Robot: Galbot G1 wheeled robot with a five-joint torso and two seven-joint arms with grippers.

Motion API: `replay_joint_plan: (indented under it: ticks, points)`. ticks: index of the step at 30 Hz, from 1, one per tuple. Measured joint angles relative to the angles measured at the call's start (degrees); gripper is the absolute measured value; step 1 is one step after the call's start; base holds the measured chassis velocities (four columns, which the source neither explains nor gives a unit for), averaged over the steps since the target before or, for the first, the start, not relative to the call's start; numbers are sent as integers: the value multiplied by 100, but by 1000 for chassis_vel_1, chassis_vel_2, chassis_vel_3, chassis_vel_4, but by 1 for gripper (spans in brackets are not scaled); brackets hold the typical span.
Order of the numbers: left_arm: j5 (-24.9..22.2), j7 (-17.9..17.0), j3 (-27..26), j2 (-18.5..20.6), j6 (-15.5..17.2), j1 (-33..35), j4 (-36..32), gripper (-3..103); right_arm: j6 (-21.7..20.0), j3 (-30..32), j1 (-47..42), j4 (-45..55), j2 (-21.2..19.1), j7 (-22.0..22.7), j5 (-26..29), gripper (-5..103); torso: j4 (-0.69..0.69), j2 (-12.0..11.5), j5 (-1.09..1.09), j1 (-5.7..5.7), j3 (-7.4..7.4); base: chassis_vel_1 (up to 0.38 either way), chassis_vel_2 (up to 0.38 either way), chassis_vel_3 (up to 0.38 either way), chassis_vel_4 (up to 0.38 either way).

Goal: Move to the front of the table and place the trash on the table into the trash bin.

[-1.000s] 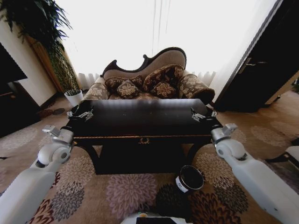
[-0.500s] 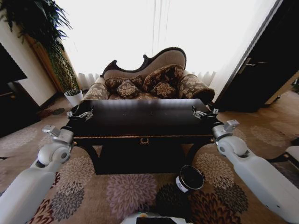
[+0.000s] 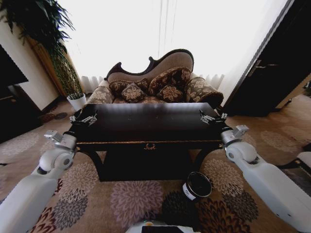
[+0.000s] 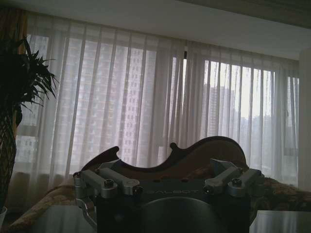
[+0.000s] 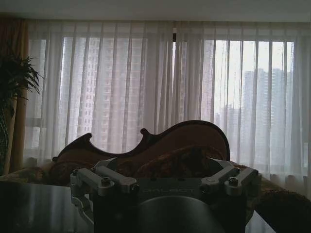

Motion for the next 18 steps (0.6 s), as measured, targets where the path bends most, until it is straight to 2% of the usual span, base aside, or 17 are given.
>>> replay_joint_plan:
  ticks: [18]
  points:
    - [0,0,0,0,0,0,0,100,7,7,-5,3,5,-6,-4,100,0,0,0,-3,0,83,-96,-90,89]
